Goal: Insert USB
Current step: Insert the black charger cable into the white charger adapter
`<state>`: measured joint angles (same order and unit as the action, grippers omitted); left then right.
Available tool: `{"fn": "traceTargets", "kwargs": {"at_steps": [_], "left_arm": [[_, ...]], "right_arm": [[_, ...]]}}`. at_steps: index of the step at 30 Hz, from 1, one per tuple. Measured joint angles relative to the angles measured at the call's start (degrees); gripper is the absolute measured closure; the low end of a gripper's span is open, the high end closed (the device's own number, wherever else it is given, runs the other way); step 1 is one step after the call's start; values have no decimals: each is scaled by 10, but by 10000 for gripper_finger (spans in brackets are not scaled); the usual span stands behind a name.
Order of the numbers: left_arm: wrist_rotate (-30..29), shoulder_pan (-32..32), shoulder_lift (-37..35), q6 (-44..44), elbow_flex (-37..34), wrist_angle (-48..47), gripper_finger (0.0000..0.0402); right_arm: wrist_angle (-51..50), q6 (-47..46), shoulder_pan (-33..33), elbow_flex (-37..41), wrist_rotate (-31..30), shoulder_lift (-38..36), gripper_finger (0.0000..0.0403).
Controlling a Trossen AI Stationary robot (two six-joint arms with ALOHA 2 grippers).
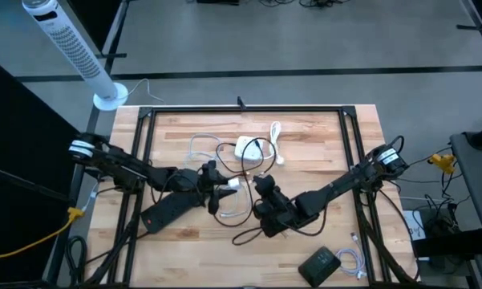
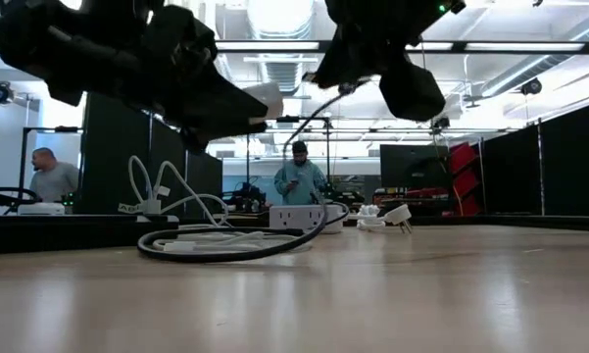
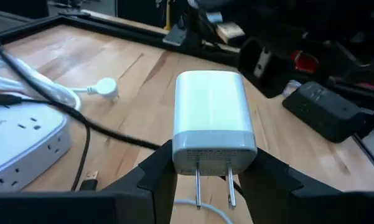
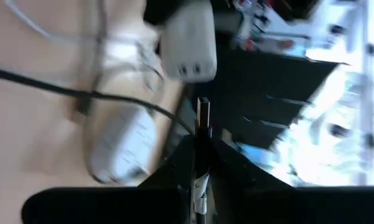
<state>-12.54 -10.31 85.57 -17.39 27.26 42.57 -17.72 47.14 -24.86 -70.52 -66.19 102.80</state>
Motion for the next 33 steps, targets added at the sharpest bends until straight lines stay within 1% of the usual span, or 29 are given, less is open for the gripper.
{"fn": "traceTargets", "kwargs": {"at_steps": [2, 3, 6, 9, 14, 18, 22, 26, 30, 33], "left_arm": [[9, 0, 11, 7, 1, 2, 261], [19, 0, 15, 13, 1, 3, 261], [50, -2, 25, 27, 1, 9, 261], [57, -2, 32, 37, 1, 9, 261], [77, -2, 34, 49, 2, 11, 261], [85, -7, 34, 58, 2, 16, 261], [114, -18, 34, 78, 2, 34, 261], [118, -26, 34, 85, 1, 41, 261], [125, -27, 34, 86, 1, 40, 261], [146, -27, 34, 86, 1, 40, 261]], "right_arm": [[1, -28, 0, 1, 47, 0, 386], [0, -37, 2, 1, 57, 0, 386], [3, -50, 7, 2, 62, 1, 386], [28, -46, 8, 2, 72, 1, 386], [92, -29, 7, 2, 161, 1, 386], [140, -14, 7, 2, 213, 1, 386], [152, -11, 9, 2, 217, 1, 386], [152, -8, 8, 2, 219, 1, 386], [152, -7, 7, 2, 247, 1, 386], [152, -4, 7, 2, 264, 0, 386]]}}
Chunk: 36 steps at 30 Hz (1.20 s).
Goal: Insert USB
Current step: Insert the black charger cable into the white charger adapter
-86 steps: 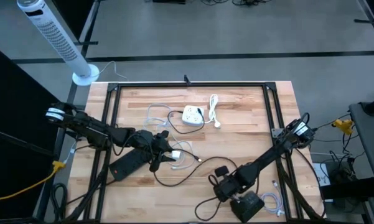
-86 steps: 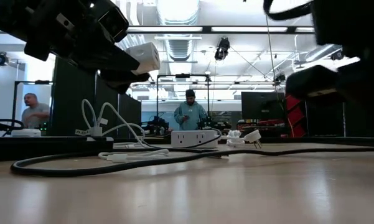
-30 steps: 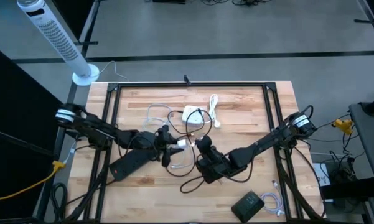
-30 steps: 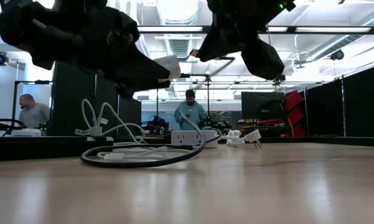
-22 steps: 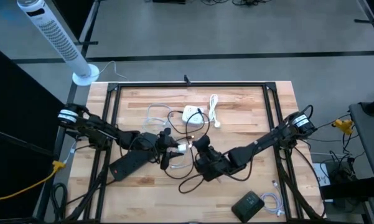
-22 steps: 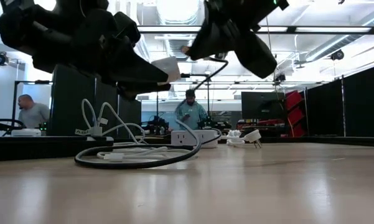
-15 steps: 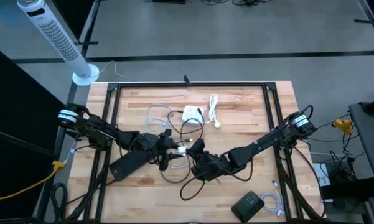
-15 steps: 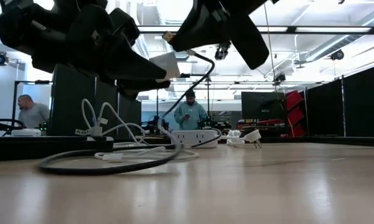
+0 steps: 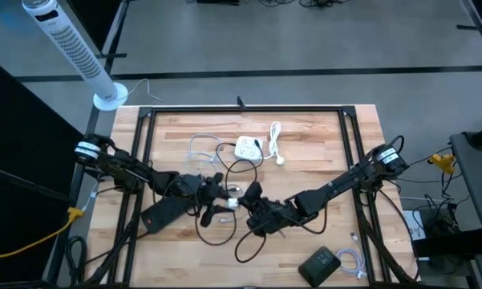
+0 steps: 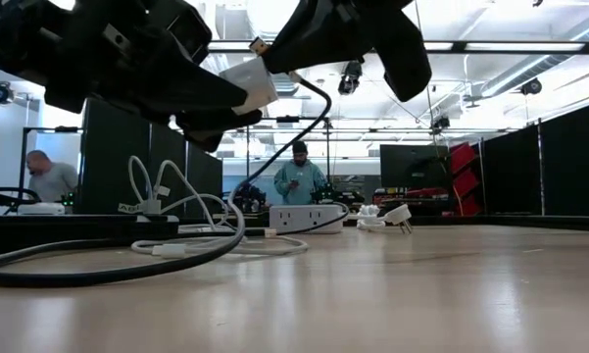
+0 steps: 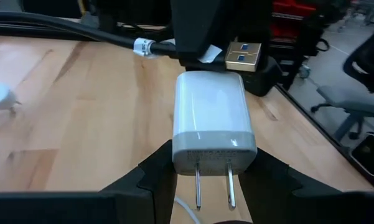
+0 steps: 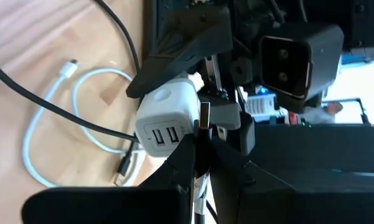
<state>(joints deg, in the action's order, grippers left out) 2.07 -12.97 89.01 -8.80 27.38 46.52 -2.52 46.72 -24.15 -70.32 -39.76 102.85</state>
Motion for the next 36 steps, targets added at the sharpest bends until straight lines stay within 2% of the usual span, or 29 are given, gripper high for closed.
{"fn": "traceTargets", "kwargs": {"at_steps": [7, 13, 25, 36], "left_arm": [[19, 0, 0, 1, 0, 0, 261], [20, -2, 0, 1, 0, 5, 261], [21, -10, 0, 8, 9, -8, 261], [21, -10, 0, 19, 10, -16, 261]], "right_arm": [[7, 6, 2, 0, 38, 0, 386], [29, 15, 3, 0, 44, 0, 386], [41, 2, 17, 0, 104, 1, 386], [34, -14, 19, 0, 117, 2, 386]]}}
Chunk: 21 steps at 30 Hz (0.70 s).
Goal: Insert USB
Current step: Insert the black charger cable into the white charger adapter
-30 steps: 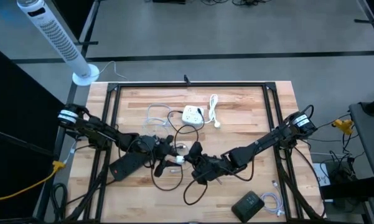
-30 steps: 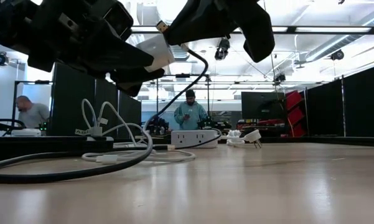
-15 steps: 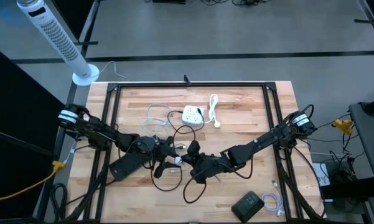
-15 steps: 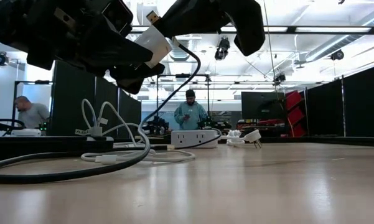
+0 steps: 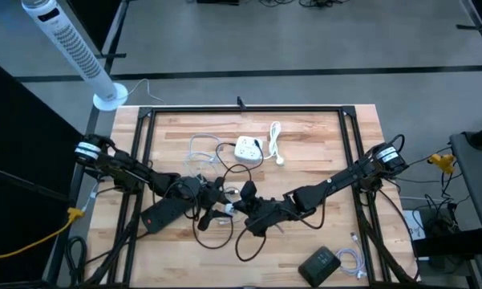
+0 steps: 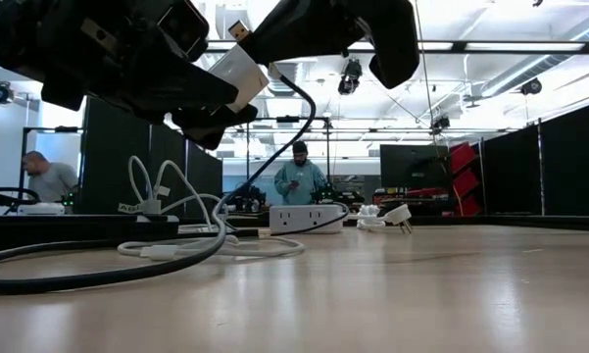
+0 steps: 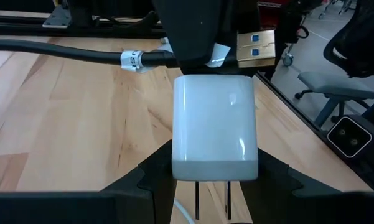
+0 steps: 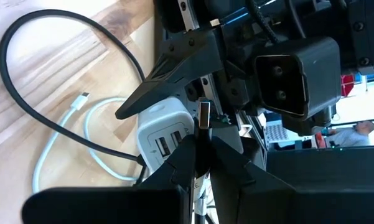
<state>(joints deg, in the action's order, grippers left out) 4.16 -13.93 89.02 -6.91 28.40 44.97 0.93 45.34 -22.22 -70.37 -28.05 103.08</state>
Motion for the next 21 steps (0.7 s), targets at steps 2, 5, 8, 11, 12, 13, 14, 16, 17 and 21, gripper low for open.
{"fn": "traceTargets", "kwargs": {"at_steps": [2, 5, 8, 11, 12, 13, 14, 16, 17, 21], "left_arm": [[0, 0, 0, 4, 0, 0, 261], [0, 0, 0, 4, 0, 0, 261], [0, 0, 0, 4, 0, 0, 253], [-3, 1, -2, 4, 3, 14, 243], [-4, 1, -3, 4, 3, 16, 244], [-4, 1, -3, 4, 3, 16, 247], [-4, 1, -3, 4, 3, 16, 251], [-4, 1, -3, 4, 3, 16, 257], [-4, 1, -3, 4, 3, 16, 257], [-4, 1, -3, 4, 3, 13, 257]], "right_arm": [[0, 0, 0, 0, 0, 0, 386], [0, -6, 0, 0, 0, 0, 386], [0, -8, 0, 0, 0, 1, 386], [-5, -8, 0, 1, 2, 3, 386], [-7, -8, 0, 2, 3, 4, 386], [-8, -8, 0, 2, 5, 4, 386], [-8, -8, 0, 2, 6, 4, 386], [-7, -8, 0, 2, 5, 4, 386], [-7, -10, 0, 2, 5, 4, 386], [-8, -17, 0, 2, 2, 4, 386]]}}
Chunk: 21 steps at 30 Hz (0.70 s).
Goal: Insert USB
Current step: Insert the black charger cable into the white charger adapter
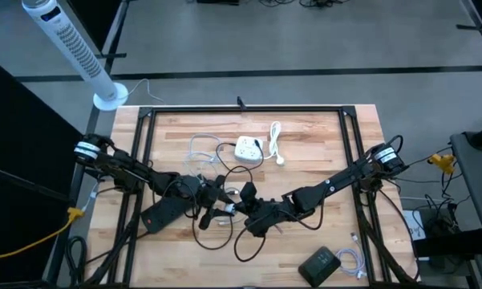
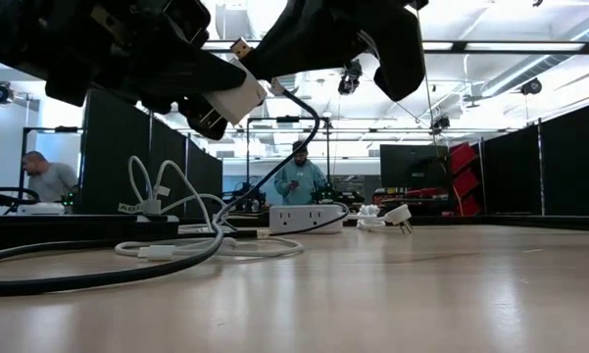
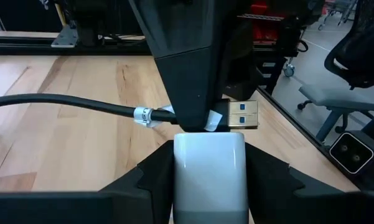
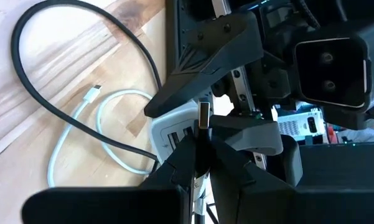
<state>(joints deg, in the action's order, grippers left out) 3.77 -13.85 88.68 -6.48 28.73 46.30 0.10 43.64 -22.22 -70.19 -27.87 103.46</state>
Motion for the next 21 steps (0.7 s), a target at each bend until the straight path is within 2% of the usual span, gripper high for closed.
{"fn": "traceTargets", "kwargs": {"at_steps": [5, 13, 16, 21], "left_arm": [[0, 0, 0, 5, 0, -9, 257], [-35, 5, 0, -76, 8, -28, 257], [-76, 5, 0, -129, 20, -55, 257], [-130, 5, 2, -177, 46, -99, 257]], "right_arm": [[-2, 5, 0, 0, -8, 0, 386], [-97, 59, -16, -20, -137, -1, 386], [-147, 60, -15, -36, -166, -2, 386], [-161, 113, -11, -37, -224, 5, 386]]}}
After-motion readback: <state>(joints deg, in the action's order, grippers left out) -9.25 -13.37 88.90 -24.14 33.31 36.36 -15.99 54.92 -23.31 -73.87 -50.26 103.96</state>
